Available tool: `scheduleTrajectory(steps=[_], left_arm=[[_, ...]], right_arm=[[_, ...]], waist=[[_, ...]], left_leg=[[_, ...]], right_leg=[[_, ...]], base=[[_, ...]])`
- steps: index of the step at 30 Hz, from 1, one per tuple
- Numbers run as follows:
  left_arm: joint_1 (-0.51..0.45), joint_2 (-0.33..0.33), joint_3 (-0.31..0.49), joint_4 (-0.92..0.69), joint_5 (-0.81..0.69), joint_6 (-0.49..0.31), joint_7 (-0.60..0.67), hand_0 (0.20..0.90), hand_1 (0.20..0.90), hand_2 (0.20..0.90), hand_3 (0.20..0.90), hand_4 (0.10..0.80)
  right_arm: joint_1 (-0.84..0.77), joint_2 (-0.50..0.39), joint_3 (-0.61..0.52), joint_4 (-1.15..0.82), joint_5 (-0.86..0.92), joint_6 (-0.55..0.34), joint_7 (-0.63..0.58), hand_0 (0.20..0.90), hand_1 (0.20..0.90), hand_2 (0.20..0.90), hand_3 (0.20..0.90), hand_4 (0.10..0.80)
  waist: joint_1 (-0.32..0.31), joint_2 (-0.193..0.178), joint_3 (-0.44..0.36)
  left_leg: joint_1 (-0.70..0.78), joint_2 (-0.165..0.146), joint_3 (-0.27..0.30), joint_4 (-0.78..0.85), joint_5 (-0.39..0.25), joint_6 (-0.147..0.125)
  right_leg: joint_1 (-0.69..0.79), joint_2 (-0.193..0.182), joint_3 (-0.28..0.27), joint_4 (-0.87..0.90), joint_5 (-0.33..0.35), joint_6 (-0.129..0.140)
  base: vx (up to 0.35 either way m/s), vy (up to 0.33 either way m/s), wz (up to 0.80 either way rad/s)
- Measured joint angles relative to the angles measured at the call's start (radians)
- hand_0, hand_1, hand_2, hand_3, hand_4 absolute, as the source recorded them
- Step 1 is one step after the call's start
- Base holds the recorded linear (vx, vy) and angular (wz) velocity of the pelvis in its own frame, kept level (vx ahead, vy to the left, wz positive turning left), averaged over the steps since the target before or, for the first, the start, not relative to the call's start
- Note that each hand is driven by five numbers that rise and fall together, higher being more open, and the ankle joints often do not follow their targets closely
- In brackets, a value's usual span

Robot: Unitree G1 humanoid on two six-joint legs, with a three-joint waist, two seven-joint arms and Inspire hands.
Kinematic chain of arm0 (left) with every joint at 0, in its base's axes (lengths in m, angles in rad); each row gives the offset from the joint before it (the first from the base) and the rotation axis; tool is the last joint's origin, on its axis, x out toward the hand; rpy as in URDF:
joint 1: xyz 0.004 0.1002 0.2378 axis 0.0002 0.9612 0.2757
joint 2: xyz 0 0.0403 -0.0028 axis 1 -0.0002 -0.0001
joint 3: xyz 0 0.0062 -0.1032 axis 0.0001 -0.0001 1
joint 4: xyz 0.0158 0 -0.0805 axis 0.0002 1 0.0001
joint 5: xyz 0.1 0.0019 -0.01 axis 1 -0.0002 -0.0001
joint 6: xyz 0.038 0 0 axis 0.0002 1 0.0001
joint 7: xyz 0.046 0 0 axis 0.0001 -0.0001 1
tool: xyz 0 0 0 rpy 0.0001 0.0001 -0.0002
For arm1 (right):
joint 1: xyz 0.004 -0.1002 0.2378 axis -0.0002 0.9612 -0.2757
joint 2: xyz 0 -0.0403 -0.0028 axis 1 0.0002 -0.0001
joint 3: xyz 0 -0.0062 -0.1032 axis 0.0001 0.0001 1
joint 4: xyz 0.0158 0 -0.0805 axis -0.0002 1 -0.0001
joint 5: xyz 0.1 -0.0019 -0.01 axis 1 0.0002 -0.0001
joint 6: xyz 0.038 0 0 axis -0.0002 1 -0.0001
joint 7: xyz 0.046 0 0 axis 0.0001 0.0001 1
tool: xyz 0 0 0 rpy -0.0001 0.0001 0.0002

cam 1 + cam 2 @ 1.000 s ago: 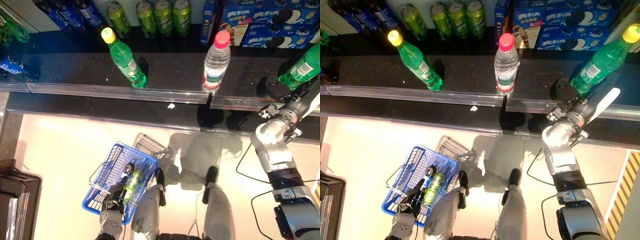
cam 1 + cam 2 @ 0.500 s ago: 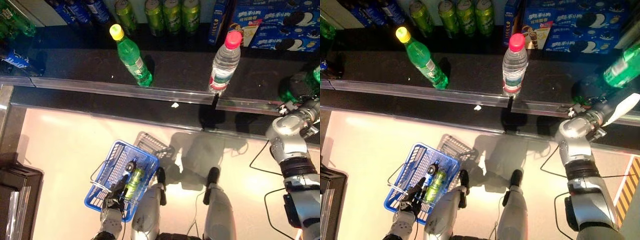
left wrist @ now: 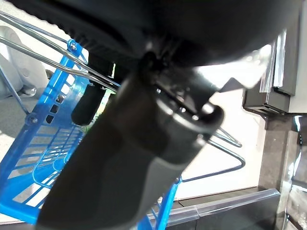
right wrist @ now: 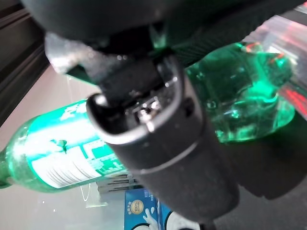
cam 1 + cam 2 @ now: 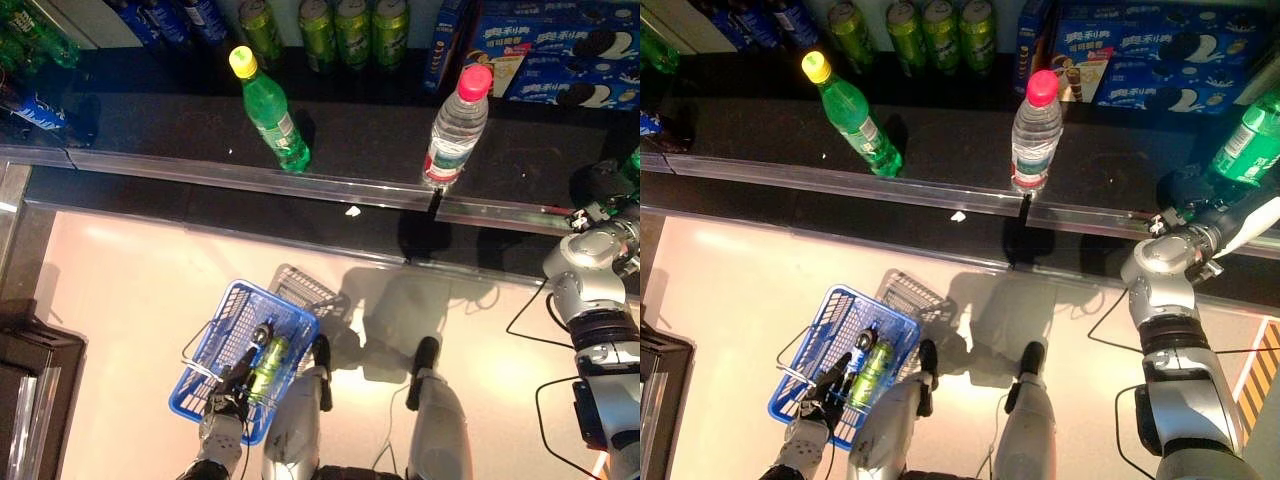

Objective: Pick up the drink and place into the basket.

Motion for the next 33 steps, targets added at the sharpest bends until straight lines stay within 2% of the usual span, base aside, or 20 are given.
scheduleTrajectory(steps=[5, 9, 14, 17, 22, 30, 33], left_arm=[[0.0, 0.0, 0.002, 0.001, -0.001, 0.0, -0.005, 0.3, 0.3, 0.3, 0.2, 0.1], [0.007, -0.001, 0.008, 0.001, -0.001, 0.002, -0.017, 0.3, 0.3, 0.3, 0.2, 0.1], [0.03, -0.013, 0.048, 0.001, 0.008, 0.005, -0.02, 0.3, 0.3, 0.3, 0.2, 0.1], [0.052, -0.03, 0.092, 0.0, 0.01, 0.004, -0.022, 0.3, 0.3, 0.3, 0.2, 0.1], [0.084, -0.033, 0.105, -0.008, 0.015, 0.0, -0.022, 0.3, 0.3, 0.3, 0.2, 0.1], [0.158, -0.029, 0.135, -0.056, 0.074, -0.029, -0.035, 0.3, 0.3, 0.3, 0.2, 0.1], [0.179, -0.024, 0.13, -0.083, 0.095, -0.035, -0.044, 0.3, 0.3, 0.3, 0.2, 0.1]], right_arm=[[0.069, 0.001, -0.039, -0.072, -0.001, -0.009, 0.001, 0.3, 0.3, 0.3, 0.2, 0.1], [0.18, 0.027, -0.094, -0.231, -0.006, -0.008, 0.007, 0.3, 0.3, 0.3, 0.2, 0.1], [0.333, 0.094, -0.125, -0.419, -0.076, -0.005, 0.099, 0.3, 0.3, 0.3, 0.2, 0.1], [0.429, 0.135, -0.121, -0.54, -0.12, -0.005, 0.201, 0.3, 0.3, 0.3, 0.2, 0.1], [0.531, 0.152, -0.119, -0.612, -0.125, -0.005, 0.334, 0.3, 0.3, 0.3, 0.2, 0.1], [0.633, 0.152, -0.082, -0.758, -0.036, -0.004, 0.631, 0.3, 0.3, 0.3, 0.2, 0.1], [0.638, 0.153, -0.048, -0.813, 0.016, -0.004, 0.719, 0.3, 0.3, 0.3, 0.2, 0.1]], waist=[[0.002, 0.0, 0.0], [-0.004, 0.0, 0.0], [-0.038, -0.002, -0.001], [-0.061, -0.002, -0.001], [-0.091, -0.008, -0.004], [-0.109, -0.061, -0.044], [-0.107, -0.067, -0.056]], left_leg=[[0.005, 0.0, 0.001, 0.003, 0.0, 0.0], [0.023, 0.0, 0.003, 0.003, 0.0, 0.0], [0.063, 0.002, 0.008, -0.013, -0.001, 0.0], [0.078, 0.007, 0.022, -0.022, -0.001, 0.0], [0.125, 0.017, 0.037, -0.047, 0.0, -0.004], [0.171, 0.033, 0.061, -0.059, -0.005, -0.014], [0.173, 0.036, 0.061, -0.059, -0.004, -0.015]], right_leg=[[0.009, 0.0, -0.002, 0.0, -0.001, 0.0], [0.027, -0.001, -0.003, 0.0, -0.004, 0.001], [0.059, 0.0, 0.001, -0.008, -0.012, 0.0], [0.068, 0.005, 0.004, -0.016, -0.01, 0.0], [0.112, 0.016, 0.007, -0.039, -0.008, 0.0], [0.153, 0.036, 0.024, -0.066, 0.0, -0.001], [0.16, 0.039, 0.019, -0.072, 0.003, -0.003]], base=[[-0.006, 0.017, 0.01], [0.02, 0.023, 0.0], [0.015, 0.026, -0.01], [0.015, 0.016, -0.08], [0.03, -0.001, -0.05], [0.03, -0.001, -0.06], [0.0, 0.02, 0.04]])
